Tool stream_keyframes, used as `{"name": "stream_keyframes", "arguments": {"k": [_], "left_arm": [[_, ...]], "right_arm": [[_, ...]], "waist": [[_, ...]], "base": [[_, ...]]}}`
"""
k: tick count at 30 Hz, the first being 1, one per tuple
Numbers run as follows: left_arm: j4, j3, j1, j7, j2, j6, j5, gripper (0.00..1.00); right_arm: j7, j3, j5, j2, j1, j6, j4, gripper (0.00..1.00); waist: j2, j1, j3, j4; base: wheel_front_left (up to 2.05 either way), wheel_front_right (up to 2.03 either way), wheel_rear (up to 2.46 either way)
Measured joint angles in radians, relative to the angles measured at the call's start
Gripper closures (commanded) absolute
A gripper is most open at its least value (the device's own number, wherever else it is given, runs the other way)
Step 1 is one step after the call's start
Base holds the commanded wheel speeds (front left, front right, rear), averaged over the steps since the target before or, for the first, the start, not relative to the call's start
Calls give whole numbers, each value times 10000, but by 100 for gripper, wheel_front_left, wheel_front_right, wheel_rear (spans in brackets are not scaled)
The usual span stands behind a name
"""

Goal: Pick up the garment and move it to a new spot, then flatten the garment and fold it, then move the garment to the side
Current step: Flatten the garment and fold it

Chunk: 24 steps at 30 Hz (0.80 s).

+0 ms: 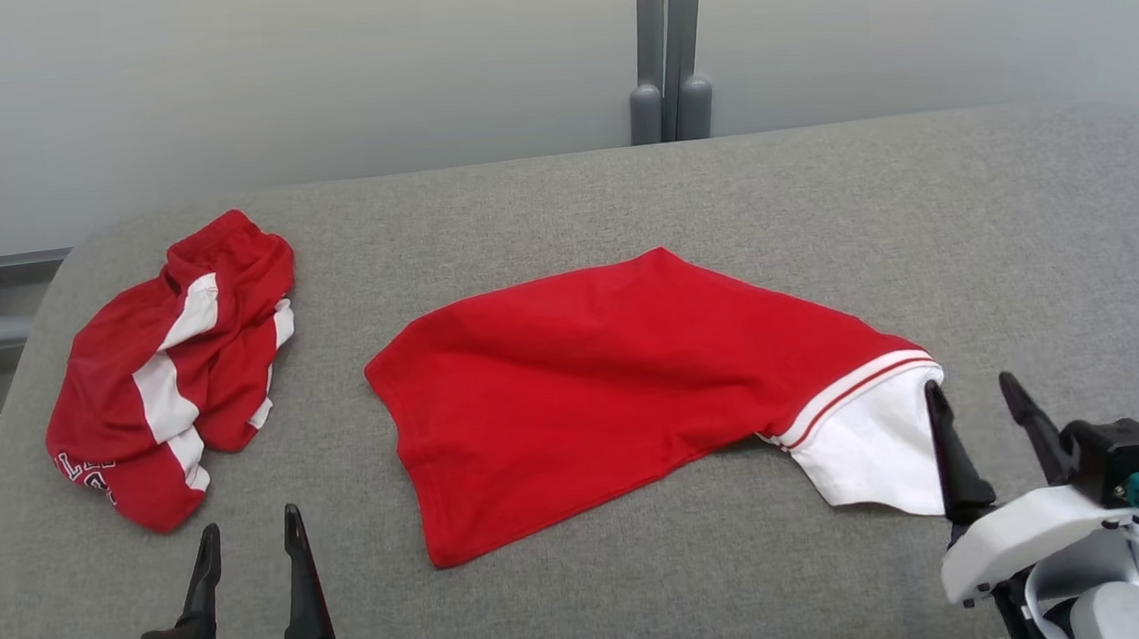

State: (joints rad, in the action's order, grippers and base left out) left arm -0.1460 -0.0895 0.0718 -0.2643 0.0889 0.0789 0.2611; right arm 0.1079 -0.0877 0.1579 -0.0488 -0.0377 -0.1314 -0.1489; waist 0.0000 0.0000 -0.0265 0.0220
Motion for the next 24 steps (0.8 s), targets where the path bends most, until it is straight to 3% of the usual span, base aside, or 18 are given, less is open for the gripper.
{"name": "stream_keyframes", "arguments": {"k": [10,24], "left_arm": [[-249,-180,198,267,543,-274,-40,0],[-54,-242,310,573,640,-211,58,0]], "right_arm": [[-399,1095,-548,6,112,0,-299,0],[-725,1083,-650,8,108,0,-117,0]], "waist": [[0,0,-299,252],[0,0,-220,236]], "base": [[0,0,0],[0,0,0]]}}
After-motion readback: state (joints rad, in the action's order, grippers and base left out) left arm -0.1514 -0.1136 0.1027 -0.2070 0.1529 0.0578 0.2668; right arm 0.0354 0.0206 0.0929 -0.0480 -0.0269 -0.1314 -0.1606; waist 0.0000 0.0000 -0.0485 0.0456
